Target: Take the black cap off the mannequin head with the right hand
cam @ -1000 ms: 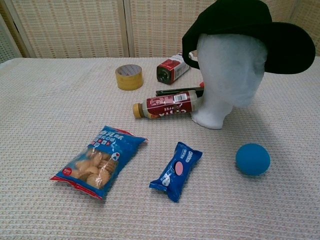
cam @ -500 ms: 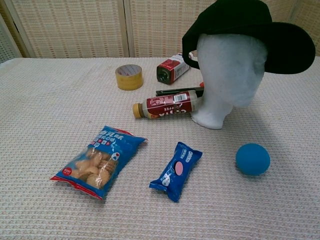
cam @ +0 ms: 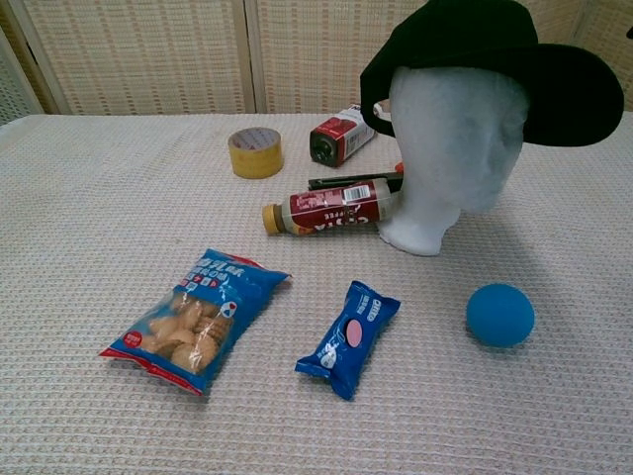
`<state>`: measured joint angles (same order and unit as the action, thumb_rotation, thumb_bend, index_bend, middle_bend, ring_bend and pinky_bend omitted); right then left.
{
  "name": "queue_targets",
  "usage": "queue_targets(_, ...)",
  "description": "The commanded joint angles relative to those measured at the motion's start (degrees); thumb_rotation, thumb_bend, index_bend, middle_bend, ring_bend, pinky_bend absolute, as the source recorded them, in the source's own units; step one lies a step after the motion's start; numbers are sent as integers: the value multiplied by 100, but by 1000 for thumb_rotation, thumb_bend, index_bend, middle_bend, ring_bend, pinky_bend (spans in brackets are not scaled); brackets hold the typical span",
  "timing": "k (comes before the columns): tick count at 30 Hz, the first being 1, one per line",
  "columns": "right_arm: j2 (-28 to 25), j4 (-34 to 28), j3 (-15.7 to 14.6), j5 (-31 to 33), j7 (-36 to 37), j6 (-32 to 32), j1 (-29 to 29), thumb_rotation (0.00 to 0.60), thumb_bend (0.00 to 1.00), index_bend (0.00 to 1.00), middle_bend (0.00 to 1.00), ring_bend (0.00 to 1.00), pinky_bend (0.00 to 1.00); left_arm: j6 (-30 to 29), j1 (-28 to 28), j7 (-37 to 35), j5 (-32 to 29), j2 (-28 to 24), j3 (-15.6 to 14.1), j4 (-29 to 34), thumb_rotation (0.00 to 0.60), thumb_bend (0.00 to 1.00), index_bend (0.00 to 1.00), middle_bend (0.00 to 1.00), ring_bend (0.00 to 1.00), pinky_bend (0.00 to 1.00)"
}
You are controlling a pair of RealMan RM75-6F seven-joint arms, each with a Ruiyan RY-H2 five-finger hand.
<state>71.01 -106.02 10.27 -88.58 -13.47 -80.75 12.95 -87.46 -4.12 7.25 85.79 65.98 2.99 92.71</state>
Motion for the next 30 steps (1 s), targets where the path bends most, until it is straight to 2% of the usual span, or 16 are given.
queue_targets(1, 217, -103, 179, 197, -138, 124, 187, 600, 125, 209, 381, 829, 906, 6, -4, -21, -1, -12, 3, 10, 600, 79, 213, 185, 174, 225)
queue_targets(6, 505, -74, 313, 443, -415, 286, 438, 600, 129, 214, 381, 831, 909, 25, -20, -91, 19, -43, 1, 17, 600, 80, 217, 185, 174, 227)
queue_targets(9, 705, 25, 395, 486, -455, 189, 515, 600, 165, 241, 389, 837, 916, 36, -23, -109, 23, -62, -5, 32, 600, 79, 219, 184, 174, 227)
queue_targets(19, 1176, 491, 545, 479, -502, -23, 746, 600, 350, 492, 542, 895, 993, 33, -33, -173, 83, -77, -27, 18, 600, 84, 223, 184, 174, 227)
queue_targets(25, 1339, 735, 577, 383, -378, -196, 811, 600, 452, 648, 660, 932, 1000, 56, -32, -187, 55, -66, -32, -10, 600, 83, 223, 184, 174, 227)
queue_targets(30, 1412, 884, 673, 331, -325, -322, 886, 600, 544, 715, 712, 959, 1000, 91, -59, -186, 61, -42, -30, -33, 600, 81, 223, 184, 173, 227)
